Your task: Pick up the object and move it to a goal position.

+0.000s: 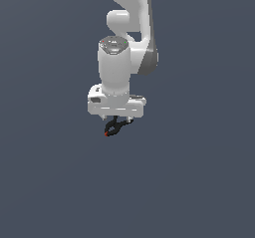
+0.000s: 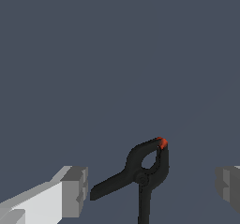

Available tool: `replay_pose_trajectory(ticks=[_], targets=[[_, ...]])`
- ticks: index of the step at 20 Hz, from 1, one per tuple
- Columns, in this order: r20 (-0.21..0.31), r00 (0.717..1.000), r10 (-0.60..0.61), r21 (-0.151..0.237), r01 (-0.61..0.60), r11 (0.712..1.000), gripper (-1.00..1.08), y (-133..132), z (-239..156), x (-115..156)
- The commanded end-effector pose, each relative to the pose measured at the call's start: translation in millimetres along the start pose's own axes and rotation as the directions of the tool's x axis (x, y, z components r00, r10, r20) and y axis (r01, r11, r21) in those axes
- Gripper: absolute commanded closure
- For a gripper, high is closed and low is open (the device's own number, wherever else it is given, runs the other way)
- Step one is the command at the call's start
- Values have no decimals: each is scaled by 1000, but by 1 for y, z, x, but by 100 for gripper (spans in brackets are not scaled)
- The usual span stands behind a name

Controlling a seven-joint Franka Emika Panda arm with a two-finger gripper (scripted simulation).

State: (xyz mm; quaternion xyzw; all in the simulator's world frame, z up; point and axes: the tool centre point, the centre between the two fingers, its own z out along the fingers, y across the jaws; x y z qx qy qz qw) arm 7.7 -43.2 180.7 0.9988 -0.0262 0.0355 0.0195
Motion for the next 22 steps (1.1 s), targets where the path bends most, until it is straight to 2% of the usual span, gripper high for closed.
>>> replay_pose_trajectory(ticks=[1,5,9,16,22], targets=[[5,999,37,4,-37,999,-92,1,8,-4],[17,993,119,10,-120,993,-92,3,24,-15],[33,973,228,14,-229,973,-92,6,44,-29],[62,902,427,7,-428,904,-92,13,80,-58],[75,845,529,-4,-530,848,-92,17,98,-75]])
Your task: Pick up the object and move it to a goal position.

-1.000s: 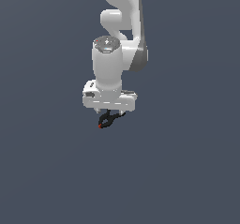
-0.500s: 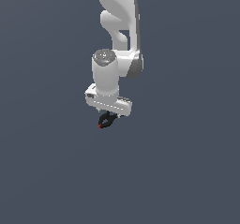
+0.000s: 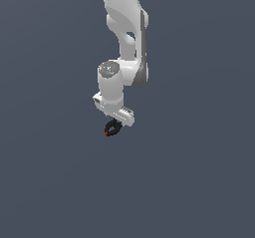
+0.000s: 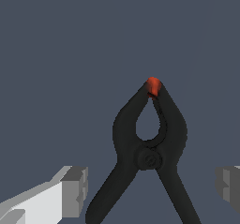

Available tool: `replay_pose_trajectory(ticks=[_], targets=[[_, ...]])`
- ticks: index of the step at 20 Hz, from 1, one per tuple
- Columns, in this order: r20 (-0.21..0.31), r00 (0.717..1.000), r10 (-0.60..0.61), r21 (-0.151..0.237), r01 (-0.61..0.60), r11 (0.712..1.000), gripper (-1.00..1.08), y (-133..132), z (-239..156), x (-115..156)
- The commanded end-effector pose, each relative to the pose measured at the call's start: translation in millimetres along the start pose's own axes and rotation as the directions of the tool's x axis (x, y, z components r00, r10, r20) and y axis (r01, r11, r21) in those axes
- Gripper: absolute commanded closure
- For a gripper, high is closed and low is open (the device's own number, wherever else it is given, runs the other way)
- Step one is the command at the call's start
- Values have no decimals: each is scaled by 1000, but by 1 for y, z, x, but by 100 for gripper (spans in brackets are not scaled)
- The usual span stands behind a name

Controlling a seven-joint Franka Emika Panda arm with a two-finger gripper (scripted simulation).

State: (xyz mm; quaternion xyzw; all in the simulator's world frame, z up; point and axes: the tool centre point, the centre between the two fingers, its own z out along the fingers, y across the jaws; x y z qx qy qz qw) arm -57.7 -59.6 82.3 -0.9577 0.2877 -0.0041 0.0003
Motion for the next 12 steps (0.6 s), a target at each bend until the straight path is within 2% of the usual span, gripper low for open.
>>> replay_pose_trajectory(ticks=[1,12], targets=[[3,999,41,-1,-41,999,-92,4,6,-4],[8,997,80,-4,-80,997,-92,9,15,-8]])
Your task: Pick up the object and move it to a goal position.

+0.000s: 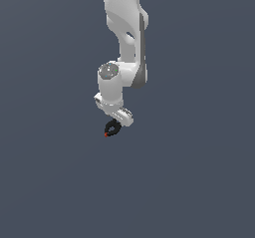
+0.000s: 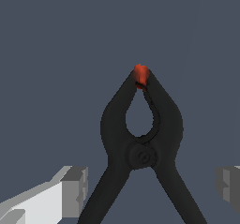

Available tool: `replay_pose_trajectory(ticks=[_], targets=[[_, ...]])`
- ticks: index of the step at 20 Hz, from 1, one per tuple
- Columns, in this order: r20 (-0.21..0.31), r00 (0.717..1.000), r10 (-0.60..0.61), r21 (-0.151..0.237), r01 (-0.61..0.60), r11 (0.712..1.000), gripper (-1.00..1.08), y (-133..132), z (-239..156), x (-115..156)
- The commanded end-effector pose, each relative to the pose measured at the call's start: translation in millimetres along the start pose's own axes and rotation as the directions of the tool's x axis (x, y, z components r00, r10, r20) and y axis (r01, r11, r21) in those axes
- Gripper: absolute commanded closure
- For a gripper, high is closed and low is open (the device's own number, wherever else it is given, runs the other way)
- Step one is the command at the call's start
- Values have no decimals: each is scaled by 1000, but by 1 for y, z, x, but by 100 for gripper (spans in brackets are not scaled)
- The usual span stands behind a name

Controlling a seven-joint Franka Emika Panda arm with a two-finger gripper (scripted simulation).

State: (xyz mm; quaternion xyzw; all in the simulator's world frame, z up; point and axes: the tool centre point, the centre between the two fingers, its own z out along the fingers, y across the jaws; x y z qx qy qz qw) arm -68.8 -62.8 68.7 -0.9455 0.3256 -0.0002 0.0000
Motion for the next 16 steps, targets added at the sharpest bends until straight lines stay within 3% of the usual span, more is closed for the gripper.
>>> replay_pose_trajectory(ticks=[1,15,16], targets=[[0,1000,0,0,0,1000,-92,0,4,0],[0,1000,6,0,-6,1000,-92,1,49,-1],[0,1000,6,0,-6,1000,108,1,49,-1]])
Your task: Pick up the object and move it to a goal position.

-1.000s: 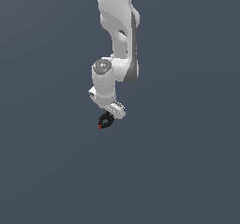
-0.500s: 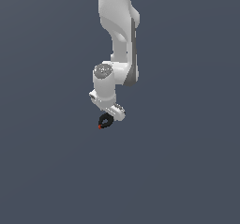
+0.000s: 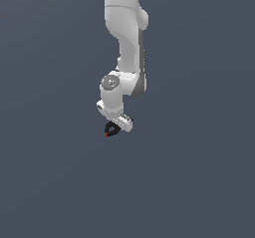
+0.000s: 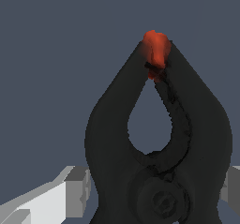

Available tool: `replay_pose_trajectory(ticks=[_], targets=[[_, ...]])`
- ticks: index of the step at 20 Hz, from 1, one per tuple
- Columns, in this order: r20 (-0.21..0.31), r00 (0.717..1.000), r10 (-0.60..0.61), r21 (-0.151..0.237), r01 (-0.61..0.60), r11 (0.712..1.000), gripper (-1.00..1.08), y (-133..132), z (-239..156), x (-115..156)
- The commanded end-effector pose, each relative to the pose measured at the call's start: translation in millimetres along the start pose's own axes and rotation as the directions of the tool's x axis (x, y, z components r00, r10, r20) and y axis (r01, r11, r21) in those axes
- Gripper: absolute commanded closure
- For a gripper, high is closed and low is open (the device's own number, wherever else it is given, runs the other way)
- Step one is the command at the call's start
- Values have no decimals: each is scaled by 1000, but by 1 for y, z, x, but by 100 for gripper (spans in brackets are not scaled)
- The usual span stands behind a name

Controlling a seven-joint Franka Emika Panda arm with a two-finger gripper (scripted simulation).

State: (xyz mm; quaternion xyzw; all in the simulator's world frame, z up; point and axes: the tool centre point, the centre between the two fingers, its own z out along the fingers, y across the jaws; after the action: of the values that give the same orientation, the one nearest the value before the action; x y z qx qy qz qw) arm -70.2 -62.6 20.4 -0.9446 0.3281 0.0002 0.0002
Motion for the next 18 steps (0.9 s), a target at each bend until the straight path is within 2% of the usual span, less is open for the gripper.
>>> replay_pose_trajectory(ticks=[1,18], targets=[[0,1000,1,0,-1,1000,108,0,1,0],[-1,1000,0,1,0,1000,108,-1,-13,-6]])
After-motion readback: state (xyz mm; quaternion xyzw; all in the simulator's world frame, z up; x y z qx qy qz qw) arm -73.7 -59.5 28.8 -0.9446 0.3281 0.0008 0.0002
